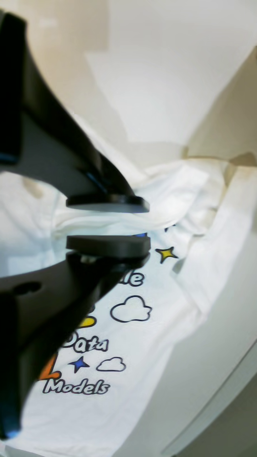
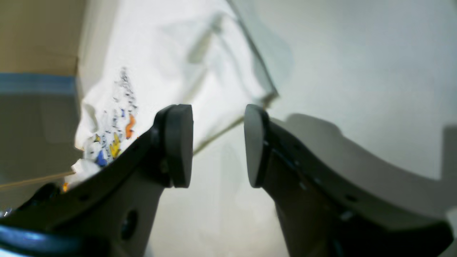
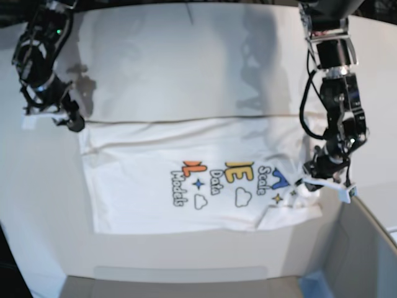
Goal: Layout the t-shirt on the table in an organized manner, then fold the t-shirt properly
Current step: 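Lay the folded edge down with both grippers and adjust the fold line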
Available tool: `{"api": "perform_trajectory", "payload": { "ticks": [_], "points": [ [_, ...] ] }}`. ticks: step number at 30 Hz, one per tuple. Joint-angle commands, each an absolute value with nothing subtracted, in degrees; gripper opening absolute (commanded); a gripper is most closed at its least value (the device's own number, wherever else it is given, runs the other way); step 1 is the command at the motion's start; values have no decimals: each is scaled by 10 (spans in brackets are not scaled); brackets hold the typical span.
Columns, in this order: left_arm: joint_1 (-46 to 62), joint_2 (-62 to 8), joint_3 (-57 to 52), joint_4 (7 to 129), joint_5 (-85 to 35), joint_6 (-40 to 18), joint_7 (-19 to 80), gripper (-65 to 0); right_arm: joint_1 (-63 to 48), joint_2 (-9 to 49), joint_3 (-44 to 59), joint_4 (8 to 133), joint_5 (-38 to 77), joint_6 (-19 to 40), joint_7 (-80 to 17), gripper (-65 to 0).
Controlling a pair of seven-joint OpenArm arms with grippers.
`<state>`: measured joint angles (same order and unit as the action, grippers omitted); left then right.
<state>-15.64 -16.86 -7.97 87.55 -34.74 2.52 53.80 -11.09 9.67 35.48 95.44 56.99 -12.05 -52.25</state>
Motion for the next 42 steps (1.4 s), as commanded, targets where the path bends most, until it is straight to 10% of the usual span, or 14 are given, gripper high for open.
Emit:
{"api": "perform_trajectory", "payload": {
  "ticks": [1, 16, 26, 42],
  "points": [
    [-166, -175, -81, 899, -351, 21, 524, -521, -95, 104, 351, 952, 580, -107, -515, -407],
    [-118, -161, -180, 981, -353, 21, 640, -518, 7, 101, 293, 831, 466, -84, -515, -407],
    [-117, -88, -353, 986, -354, 21, 736, -385, 5, 102, 295, 839, 459, -86, -516, -407],
    [-13, -91, -302, 1027, -394, 20, 706, -386, -14, 103, 292, 851, 459, -86, -516, -407]
  ]
}}
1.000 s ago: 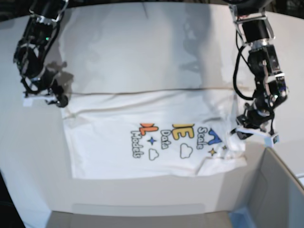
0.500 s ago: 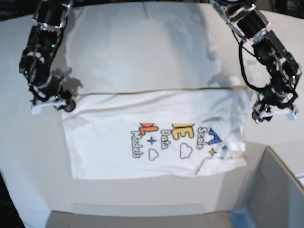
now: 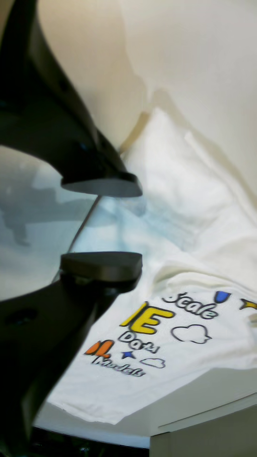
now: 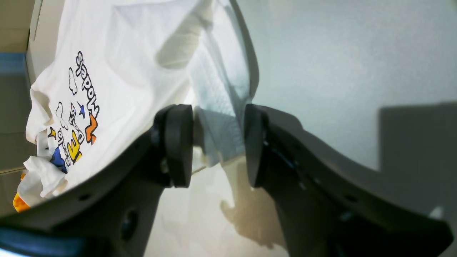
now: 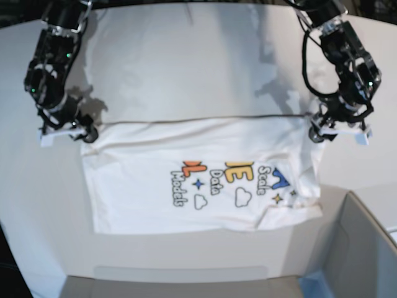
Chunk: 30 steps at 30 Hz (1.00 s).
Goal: Layout the t-shirt on the table in an organized manner, then fold the t-shirt properly
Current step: 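Lay the folded edge down with both grippers and adjust the fold line, then hold the fold line ends with both grippers and pull the shirt taut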
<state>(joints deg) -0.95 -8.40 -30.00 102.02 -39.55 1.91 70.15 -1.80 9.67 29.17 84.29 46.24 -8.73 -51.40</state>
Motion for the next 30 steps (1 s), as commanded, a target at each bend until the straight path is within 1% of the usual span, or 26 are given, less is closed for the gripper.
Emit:
{"api": "perform_trajectory", "payload": {
  "ticks": [1, 8, 14, 17, 27, 30],
  "points": [
    [-9, -91, -302, 1026, -381, 20, 702, -386, -14, 103, 292, 851, 459, -86, -516, -407],
    [-2, -91, -301, 1019, -305, 20, 679, -386, -14, 103, 292, 851, 459, -86, -517, -407],
    [1, -99, -289, 943, -305, 18, 642, -386, -14, 103, 291, 852, 461, -86, -518, -407],
    [1, -98, -289, 928, -305, 16, 638, -386, -14, 103, 291, 852, 460, -86, -518, -407],
    [0, -112, -290, 928, -417, 16, 618, -386, -21, 104, 292, 858, 460, -86, -516, -407],
    [-3, -111, -290, 927, -430, 16, 618, -386, -21, 104, 292, 859, 462, -86, -517, -407]
  ]
}}
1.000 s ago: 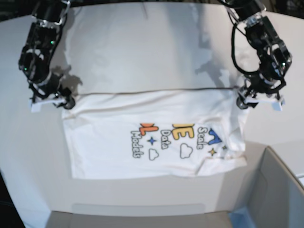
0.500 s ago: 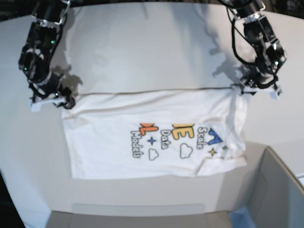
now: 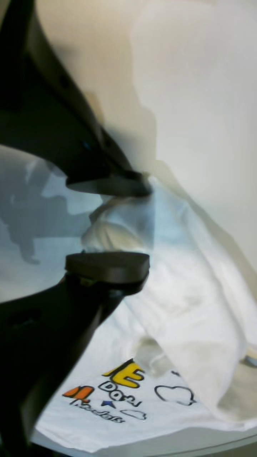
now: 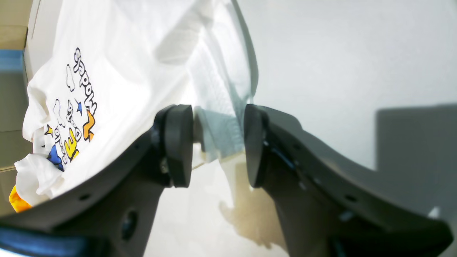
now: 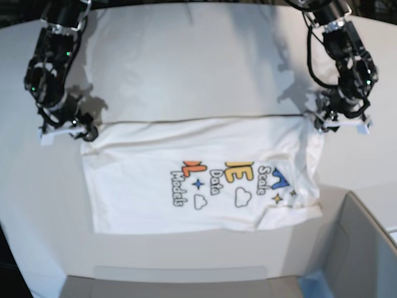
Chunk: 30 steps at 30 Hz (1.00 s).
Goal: Layout the t-shirt on the table in an organized manner, then fold the t-shirt properly
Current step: 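Hold the fold line ends with both grippers and pull the shirt taut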
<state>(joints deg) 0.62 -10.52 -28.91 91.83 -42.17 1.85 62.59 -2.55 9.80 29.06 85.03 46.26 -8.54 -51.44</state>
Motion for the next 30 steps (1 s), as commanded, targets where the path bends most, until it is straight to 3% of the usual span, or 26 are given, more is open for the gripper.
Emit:
{"api": "perform_trajectory", "payload": {
  "ticks": [1, 9, 12, 15, 18, 23, 30],
  "points": [
    [-3, -110, -290, 924, -429, 16, 618, -387, -21, 104, 292, 859, 462, -86, -517, -408],
    [-24, -109, -288, 838, -430, 16, 617, -388, -13, 103, 291, 857, 459, -82, -516, -408],
    [-26, -109, -288, 837, -430, 9, 617, -432, -5, 104, 269, 856, 458, -82, -515, -408],
    [-27, -109, -288, 836, -429, -14, 617, -520, 1, 105, 246, 858, 458, -82, -515, -410],
    [-27, -109, -288, 836, -429, -17, 618, -605, 9, 103, 235, 849, 450, -82, -515, -468],
    [-23, -109, -288, 836, -429, -18, 624, -619, 16, 101, 237, 847, 428, -84, -514, -647],
    [-22, -110, -290, 836, -430, -18, 625, -621, 1, 104, 291, 866, 427, -86, -516, -650]
  ]
}}
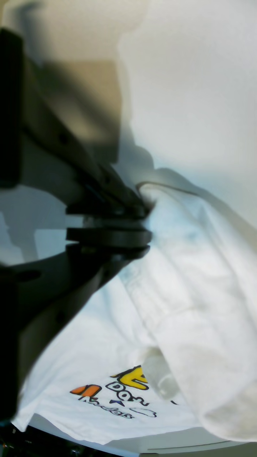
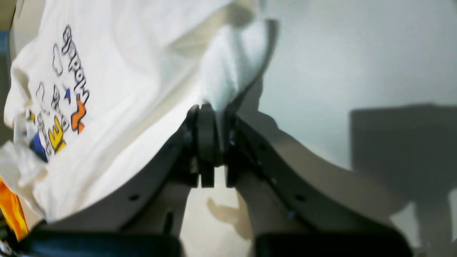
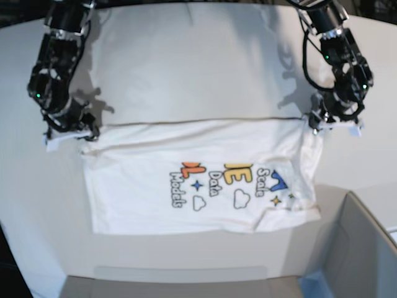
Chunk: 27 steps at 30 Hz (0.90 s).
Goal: Layout the t-shirt on the table in an organized manner, then fold the t-shirt properly
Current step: 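Hold the fold line ends with both grippers and pull the shirt taut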
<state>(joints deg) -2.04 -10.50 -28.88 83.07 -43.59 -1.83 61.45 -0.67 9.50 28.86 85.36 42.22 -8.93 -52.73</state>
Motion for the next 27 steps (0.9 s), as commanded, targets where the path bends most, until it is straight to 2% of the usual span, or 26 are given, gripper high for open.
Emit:
{"api": "perform_trajectory", "payload": {
  "ticks": [1, 11, 13, 20, 27],
  "points": [
    [-17, -111, -291, 836, -431, -18, 631, -621, 0, 104, 303, 866, 427, -86, -517, -650],
    [-7, -113, -294, 844, -431, -19, 676, -632, -55, 125, 327, 916, 429, -86, -518, -650],
    [2, -113, -294, 865, -431, -19, 678, -650, -72, 128, 327, 938, 429, -86, -518, -650],
    [60, -108, -294, 980, -431, -18, 735, -650, -122, 130, 327, 981, 429, -85, -519, -650],
    [87, -109, -294, 997, -431, -16, 747, -650, -193, 130, 327, 1033, 429, -85, -519, -650]
  ]
}}
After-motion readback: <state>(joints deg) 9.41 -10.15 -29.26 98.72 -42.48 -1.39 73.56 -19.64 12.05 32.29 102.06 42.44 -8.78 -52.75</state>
